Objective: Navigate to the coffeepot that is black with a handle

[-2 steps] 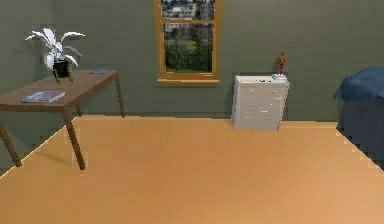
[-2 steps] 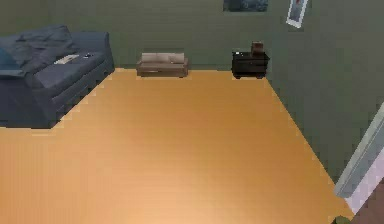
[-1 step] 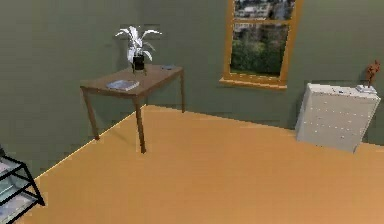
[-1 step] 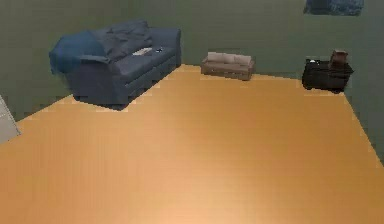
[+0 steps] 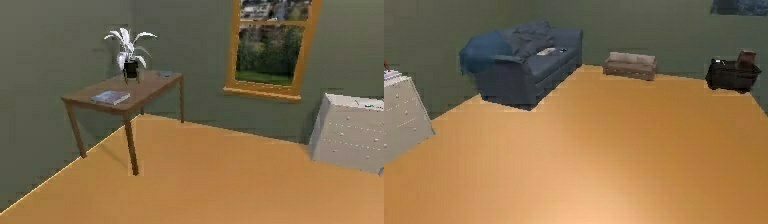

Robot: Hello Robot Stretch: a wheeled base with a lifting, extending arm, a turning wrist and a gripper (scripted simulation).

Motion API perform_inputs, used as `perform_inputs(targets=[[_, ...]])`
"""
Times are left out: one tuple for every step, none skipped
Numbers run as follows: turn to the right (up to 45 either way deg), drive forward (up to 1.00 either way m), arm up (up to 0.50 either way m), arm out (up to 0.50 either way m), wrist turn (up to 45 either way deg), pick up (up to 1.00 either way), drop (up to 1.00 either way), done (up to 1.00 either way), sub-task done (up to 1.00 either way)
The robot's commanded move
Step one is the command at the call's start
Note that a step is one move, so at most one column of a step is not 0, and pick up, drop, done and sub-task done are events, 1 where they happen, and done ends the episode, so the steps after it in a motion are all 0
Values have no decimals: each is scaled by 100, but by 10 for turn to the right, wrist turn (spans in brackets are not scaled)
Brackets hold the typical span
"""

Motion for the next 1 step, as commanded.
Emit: perform_inputs(targets=[[450,0,0,0,0,0,0,0,0]])
